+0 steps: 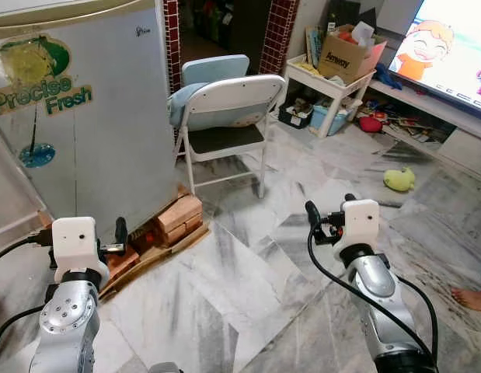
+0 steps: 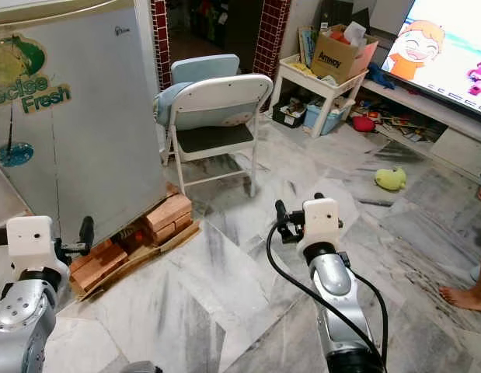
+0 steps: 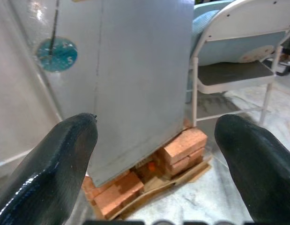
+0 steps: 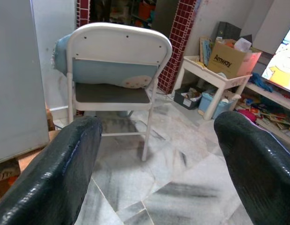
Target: Restocking fridge
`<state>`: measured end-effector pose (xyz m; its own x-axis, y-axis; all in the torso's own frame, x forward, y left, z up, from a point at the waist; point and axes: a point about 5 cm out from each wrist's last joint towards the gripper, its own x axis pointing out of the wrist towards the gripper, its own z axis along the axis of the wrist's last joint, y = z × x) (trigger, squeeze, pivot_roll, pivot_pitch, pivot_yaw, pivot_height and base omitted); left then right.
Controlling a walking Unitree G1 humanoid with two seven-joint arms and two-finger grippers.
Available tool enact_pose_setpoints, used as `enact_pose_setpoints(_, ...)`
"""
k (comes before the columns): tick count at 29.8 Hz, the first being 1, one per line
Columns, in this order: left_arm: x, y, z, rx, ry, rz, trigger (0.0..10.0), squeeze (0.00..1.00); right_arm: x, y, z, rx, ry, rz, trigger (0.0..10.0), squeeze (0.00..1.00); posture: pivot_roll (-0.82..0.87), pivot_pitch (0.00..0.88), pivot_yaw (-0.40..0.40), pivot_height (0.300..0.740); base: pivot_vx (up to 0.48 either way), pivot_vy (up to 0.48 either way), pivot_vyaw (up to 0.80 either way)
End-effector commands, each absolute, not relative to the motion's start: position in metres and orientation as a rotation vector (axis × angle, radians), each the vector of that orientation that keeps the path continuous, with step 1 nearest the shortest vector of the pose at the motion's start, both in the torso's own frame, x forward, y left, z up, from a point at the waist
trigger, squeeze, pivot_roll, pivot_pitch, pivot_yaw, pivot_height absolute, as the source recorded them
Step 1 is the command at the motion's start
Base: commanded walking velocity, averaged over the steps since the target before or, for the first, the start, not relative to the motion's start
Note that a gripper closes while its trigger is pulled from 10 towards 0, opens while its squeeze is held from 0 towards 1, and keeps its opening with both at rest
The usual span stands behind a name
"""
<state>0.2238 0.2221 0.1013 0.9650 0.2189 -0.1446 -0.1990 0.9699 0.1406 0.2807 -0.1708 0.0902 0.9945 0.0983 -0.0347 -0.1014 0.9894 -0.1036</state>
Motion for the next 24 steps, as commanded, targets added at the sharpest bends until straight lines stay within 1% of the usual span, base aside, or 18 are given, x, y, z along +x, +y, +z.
enact_pose_setpoints(1, 0.22, 0.221, 0.105, 0.153, 0.14, 0.21, 10.0, 0.0, 0.281, -0.173, 0.091, -0.101, 0.026, 0.093, 10.0, 0.0, 0.12, 0.002, -0.085, 0.74, 0.0, 0.0, 0.0)
enact_pose_setpoints(2, 0.212, 0.222, 0.1, 0.176, 0.157, 0.214, 10.0, 0.0, 0.28, -0.173, 0.09, -0.1, 0.026, 0.091, 10.0, 0.0, 0.12, 0.002, -0.083, 0.74, 0.0, 0.0, 0.0)
enact_pose_setpoints(4, 0.209, 0.222, 0.096, 0.171, 0.175, 0.212, 10.0, 0.0, 0.28, -0.174, 0.089, -0.097, 0.028, 0.087, 10.0, 0.0, 0.12, 0.006, -0.08, 0.74, 0.0, 0.0, 0.0)
enact_pose_setpoints(7, 0.208, 0.222, 0.094, 0.168, 0.182, 0.2, 10.0, 0.0, 0.28, -0.175, 0.088, -0.093, 0.031, 0.082, 10.0, 0.0, 0.12, 0.012, -0.082, 0.74, 0.0, 0.0, 0.0)
enact_pose_setpoints(14, 0.208, 0.227, 0.094, 0.224, 0.162, 0.184, 10.0, 0.0, 0.279, -0.173, 0.088, -0.087, 0.028, 0.09, 10.0, 0.0, 0.11, 0.012, -0.082, 0.74, 0.0, 0.0, 0.0)
enact_pose_setpoints(16, 0.185, 0.242, 0.105, 0.283, 0.123, 0.171, 10.0, 0.0, 0.281, -0.174, 0.09, -0.097, 0.024, 0.091, 10.0, 0.0, 0.11, 0.023, -0.076, 0.74, 0.0, 0.0, 0.0)
enact_pose_setpoints(18, 0.163, 0.244, 0.107, 0.308, 0.137, 0.114, 10.0, 0.0, 0.283, -0.177, 0.091, -0.102, 0.022, 0.09, 10.0, 0.0, 0.11, 0.036, -0.076, 0.74, 0.0, 0.0, 0.0)
enact_pose_setpoints(19, 0.163, 0.244, 0.107, 0.308, 0.137, 0.114, 10.0, 0.0, 0.283, -0.177, 0.091, -0.102, 0.022, 0.09, 10.0, 0.0, 0.11, 0.036, -0.076, 0.74, 0.0, 0.0, 0.0)
enact_pose_setpoints(21, 0.139, 0.234, 0.096, 0.309, 0.21, 0.01, 10.0, 0.0, 0.284, -0.179, 0.092, -0.103, 0.023, 0.088, 10.0, 0.0, 0.12, 0.05, -0.08, 0.74, 0.0, 0.0, 0.0)
enact_pose_setpoints(23, 0.113, 0.22, 0.08, 0.287, 0.298, -0.11, 10.0, 0.0, 0.284, -0.179, 0.09, -0.103, 0.031, 0.092, 10.0, 0.0, 0.13, 0.063, -0.09, 0.74, 0.0, 0.0, 0.0)
enact_pose_setpoints(24, 0.113, 0.22, 0.08, 0.287, 0.298, -0.11, 10.0, 0.0, 0.284, -0.179, 0.09, -0.103, 0.031, 0.092, 10.0, 0.0, 0.13, 0.063, -0.09, 0.74, 0.0, 0.0, 0.0)
